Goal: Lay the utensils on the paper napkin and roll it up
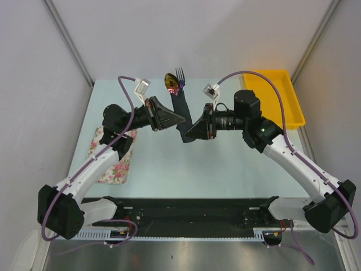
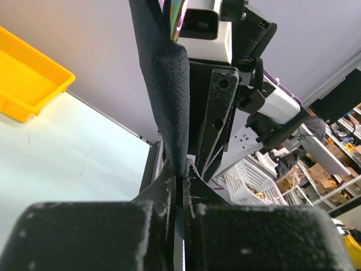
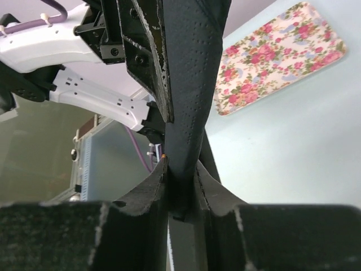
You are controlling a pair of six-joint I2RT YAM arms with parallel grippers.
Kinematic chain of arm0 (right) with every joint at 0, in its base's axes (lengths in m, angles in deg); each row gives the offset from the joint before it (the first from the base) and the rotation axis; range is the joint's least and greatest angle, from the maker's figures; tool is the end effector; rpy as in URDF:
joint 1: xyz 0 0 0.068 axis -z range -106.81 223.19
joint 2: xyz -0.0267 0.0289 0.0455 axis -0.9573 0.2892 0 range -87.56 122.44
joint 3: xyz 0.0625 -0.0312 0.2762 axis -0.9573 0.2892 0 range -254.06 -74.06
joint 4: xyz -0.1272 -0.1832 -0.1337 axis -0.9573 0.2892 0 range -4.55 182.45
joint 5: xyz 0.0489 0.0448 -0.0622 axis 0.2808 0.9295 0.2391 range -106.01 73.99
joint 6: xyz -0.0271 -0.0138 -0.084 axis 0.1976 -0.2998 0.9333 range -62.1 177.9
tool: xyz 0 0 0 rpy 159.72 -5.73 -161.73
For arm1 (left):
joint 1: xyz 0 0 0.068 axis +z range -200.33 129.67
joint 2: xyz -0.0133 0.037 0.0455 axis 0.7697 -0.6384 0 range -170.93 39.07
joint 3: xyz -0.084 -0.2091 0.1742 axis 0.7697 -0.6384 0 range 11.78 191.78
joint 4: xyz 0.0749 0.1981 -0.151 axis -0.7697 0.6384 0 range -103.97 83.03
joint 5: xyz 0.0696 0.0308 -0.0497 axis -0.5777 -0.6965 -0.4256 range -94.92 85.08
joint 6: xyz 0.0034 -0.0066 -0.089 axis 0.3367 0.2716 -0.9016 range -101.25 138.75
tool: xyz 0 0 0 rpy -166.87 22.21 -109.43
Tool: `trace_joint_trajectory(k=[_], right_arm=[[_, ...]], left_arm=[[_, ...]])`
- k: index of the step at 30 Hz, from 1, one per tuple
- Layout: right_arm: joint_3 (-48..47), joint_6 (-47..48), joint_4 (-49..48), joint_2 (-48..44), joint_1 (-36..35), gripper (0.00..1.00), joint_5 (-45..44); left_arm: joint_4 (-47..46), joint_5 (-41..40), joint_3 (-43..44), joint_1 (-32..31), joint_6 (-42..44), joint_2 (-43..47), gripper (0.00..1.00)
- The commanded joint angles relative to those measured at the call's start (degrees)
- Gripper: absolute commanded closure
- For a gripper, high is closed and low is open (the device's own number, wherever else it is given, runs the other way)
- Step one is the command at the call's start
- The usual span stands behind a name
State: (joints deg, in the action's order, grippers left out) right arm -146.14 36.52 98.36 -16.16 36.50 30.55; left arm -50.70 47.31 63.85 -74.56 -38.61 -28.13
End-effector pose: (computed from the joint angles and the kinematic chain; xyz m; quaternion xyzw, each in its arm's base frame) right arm 0.2063 0.2258 0.4111 -0.3411 0.6756 0.5489 0.3549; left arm 0.2274 -0.1714 0.4078 0.2051 0.5875 -0.6725 0.4006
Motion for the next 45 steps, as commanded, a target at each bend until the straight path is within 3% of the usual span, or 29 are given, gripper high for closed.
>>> trace_joint_trajectory(k=[1,6,9,10,11,12,14,15,16,17,18,20,22,28,40,42,45], right_arm=[[3.3,-5.3,-1.5,-0.2,-0.8,0.82,8.2],[6.5,-13.2,-5.8,0.6,1.4,0.61,11.4],[6.1,-13.3,-5.3,0.4,2.1,0.63,11.5],[6.0,-13.2,-5.4,0.3,2.0,0.69,11.4],[5.9,-13.2,-5.8,0.3,2.0,0.9,11.7],[6.0,-13.4,-6.7,0.3,2.1,1.0,12.1],[6.1,-13.8,-7.2,0.1,2.1,1.0,12.1],[5.8,-13.8,-6.8,0.2,2.0,0.96,12.0],[5.5,-13.6,-6.1,0.3,2.1,0.85,11.4],[5.2,-13.2,-5.4,0.3,2.1,0.57,11.4],[4.8,-11.4,-3.1,0.1,2.4,0.45,11.3],[2.7,-8.7,0.3,0.1,3.1,0.28,10.2],[-0.2,-4.3,5.6,0.2,4.1,0.23,8.4],[-8.6,0.6,9.0,1.6,8.3,0.24,4.2],[-6.8,-7.5,-9.2,3.0,5.9,0.24,-0.2],[-6.7,-8.2,-10.8,3.9,5.3,0.26,-0.4],[-6.4,-8.4,-12.0,4.6,4.3,0.37,-0.3]], left_arm=[[-4.1,-3.0,2.9,1.6,0.7,0.2,1.0],[-4.3,-2.7,3.1,1.7,0.8,0.3,1.0],[-4.7,-2.7,2.9,1.7,0.8,0.4,1.0],[-4.9,-2.7,2.9,1.7,0.6,0.4,1.0],[-5.2,-2.7,2.9,1.7,0.5,0.4,1.0],[-5.3,-2.7,2.8,1.7,0.4,0.3,1.0],[-5.5,-2.7,2.8,1.7,0.3,0.2,1.0],[-5.5,-2.6,2.9,1.7,0.3,0.3,1.0],[-5.4,-2.5,2.9,1.7,0.3,0.3,1.0],[-5.3,-2.4,3.1,1.6,0.5,0.3,1.0],[-5.2,-2.4,3.0,1.8,0.6,0.2,1.0],[-5.2,-2.4,3.2,1.7,0.6,0.1,1.0],[-5.2,-2.2,3.2,1.8,0.7,0.1,1.0],[-4.8,-1.8,2.6,1.7,1.0,0.1,1.0],[-11.9,-3.4,3.8,1.6,-4.2,-2.5,1.0],[-12.0,-3.5,4.1,1.6,-4.4,-2.7,1.0],[-12.4,-3.5,4.3,1.6,-4.6,-2.8,1.0]])
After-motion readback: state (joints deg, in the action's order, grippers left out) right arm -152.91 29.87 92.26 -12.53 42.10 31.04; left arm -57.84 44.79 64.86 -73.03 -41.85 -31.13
